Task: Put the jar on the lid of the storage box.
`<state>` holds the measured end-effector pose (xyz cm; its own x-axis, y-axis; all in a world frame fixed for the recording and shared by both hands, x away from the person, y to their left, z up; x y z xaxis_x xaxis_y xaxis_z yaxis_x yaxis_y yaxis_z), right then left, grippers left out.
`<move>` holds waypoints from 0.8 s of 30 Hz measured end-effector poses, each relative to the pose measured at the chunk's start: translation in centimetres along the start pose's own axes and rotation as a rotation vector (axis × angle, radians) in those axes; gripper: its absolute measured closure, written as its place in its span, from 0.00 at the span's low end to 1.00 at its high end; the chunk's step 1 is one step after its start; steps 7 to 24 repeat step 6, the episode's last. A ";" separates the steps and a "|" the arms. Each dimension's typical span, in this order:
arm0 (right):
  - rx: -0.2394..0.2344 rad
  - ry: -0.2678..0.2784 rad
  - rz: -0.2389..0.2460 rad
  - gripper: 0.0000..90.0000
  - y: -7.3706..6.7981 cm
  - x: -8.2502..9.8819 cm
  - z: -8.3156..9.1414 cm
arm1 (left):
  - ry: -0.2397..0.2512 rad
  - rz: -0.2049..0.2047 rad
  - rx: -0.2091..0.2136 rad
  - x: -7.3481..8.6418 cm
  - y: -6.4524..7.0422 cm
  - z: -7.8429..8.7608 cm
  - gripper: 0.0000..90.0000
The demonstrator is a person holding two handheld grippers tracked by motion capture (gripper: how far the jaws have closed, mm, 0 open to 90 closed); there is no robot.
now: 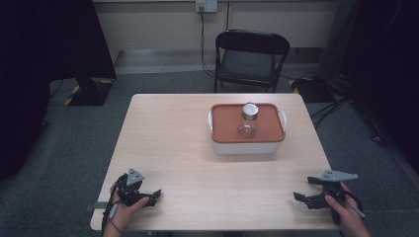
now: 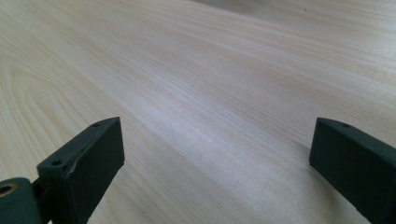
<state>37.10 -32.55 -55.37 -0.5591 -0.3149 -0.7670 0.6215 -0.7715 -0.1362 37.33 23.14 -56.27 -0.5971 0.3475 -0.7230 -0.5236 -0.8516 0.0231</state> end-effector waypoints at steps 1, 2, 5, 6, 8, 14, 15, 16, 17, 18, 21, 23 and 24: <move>-0.002 0.001 -0.003 0.02 0.0 0.0 0.0 | 0.000 0.000 0.000 0.0 0.0 0.0 0.01; -0.006 0.003 -0.009 0.02 0.0 0.0 0.1 | 0.000 0.000 0.000 0.0 0.0 0.0 0.01; -0.010 0.002 -0.013 0.02 0.0 -0.1 0.0 | 0.000 0.000 0.000 0.0 0.0 0.0 0.01; -0.010 0.004 -0.013 0.02 -0.1 -0.3 0.0 | 0.000 0.000 0.000 0.0 0.0 0.0 0.01; -0.010 0.004 -0.013 0.02 -0.1 -0.3 0.0 | 0.000 0.000 0.000 0.0 0.0 0.0 0.01; -0.010 0.004 -0.013 0.02 -0.1 -0.3 0.0 | 0.000 0.000 0.000 0.0 0.0 0.0 0.01; -0.010 0.004 -0.013 0.02 -0.1 -0.3 0.0 | 0.000 0.000 0.000 0.0 0.0 0.0 0.01; -0.010 0.004 -0.013 0.02 -0.1 -0.3 0.0 | 0.000 0.000 0.000 0.0 0.0 0.0 0.01; -0.010 0.004 -0.013 0.02 -0.1 -0.3 0.0 | 0.000 0.000 0.000 0.0 0.0 0.0 0.01; -0.010 0.004 -0.013 0.02 -0.1 -0.3 0.0 | 0.000 0.000 0.000 0.0 0.0 0.0 0.01; -0.010 0.004 -0.013 0.02 -0.1 -0.3 0.0 | 0.000 0.000 0.000 0.0 0.0 0.0 0.01; -0.010 0.004 -0.013 0.02 -0.1 -0.3 0.0 | 0.000 0.000 0.000 0.0 0.0 0.0 0.01; -0.010 0.004 -0.013 0.02 -0.1 -0.3 0.0 | 0.000 0.000 0.000 0.0 0.0 0.0 0.01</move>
Point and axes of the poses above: each handheld gripper's, and its own axes: z roughly backward along the jaws, x roughly out of its underside, y roughly to its right, the point moved 7 cm from there along -z, roughly forward along the jaws, and after that the axes turned 2 degrees about x, right-handed, at the moved point
